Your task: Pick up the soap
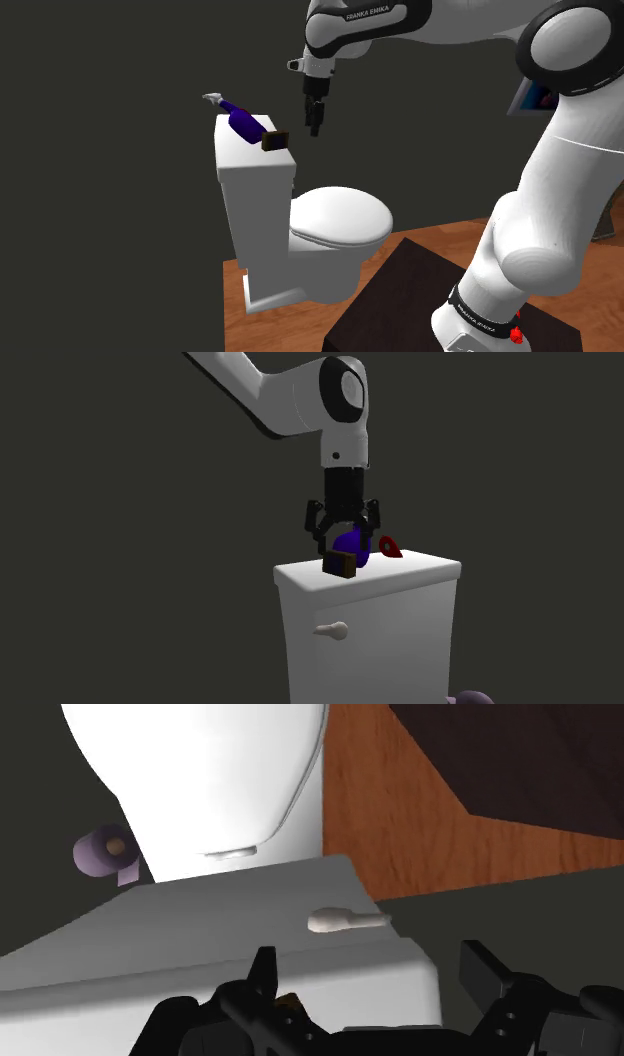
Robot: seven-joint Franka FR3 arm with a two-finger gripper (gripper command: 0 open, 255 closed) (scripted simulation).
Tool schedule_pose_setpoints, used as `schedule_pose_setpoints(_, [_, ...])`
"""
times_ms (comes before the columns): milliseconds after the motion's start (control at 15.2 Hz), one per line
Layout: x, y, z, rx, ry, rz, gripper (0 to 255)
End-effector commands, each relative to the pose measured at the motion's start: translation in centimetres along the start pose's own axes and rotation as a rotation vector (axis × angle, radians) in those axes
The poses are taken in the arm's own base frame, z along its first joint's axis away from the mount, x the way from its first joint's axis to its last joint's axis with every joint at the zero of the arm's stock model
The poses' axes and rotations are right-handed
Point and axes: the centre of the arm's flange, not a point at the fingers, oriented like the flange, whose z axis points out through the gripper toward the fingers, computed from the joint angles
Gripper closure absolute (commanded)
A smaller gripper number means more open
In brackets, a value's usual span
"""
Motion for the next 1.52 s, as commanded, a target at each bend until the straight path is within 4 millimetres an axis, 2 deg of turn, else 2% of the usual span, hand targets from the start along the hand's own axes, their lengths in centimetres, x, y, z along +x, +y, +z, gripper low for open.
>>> schedule_pose_setpoints(0, [2.2, 1.2, 0.4, -0.007, -0.002, -0.096, 0])
schedule_pose_setpoints(462, [10.3, 4.1, 1.4, -0.030, -0.007, -0.397, 0])
schedule_pose_setpoints(924, [10.3, 4.0, 5.1, -0.030, -0.007, -0.397, 0])
schedule_pose_setpoints(1056, [10.3, 4.0, 5.4, -0.030, -0.007, -0.397, 0])
schedule_pose_setpoints(1122, [10.3, 4.0, 5.4, -0.030, -0.007, -0.397, 255])
schedule_pose_setpoints(1452, [10.2, 4.1, 5.4, -0.030, -0.007, -0.397, 255])
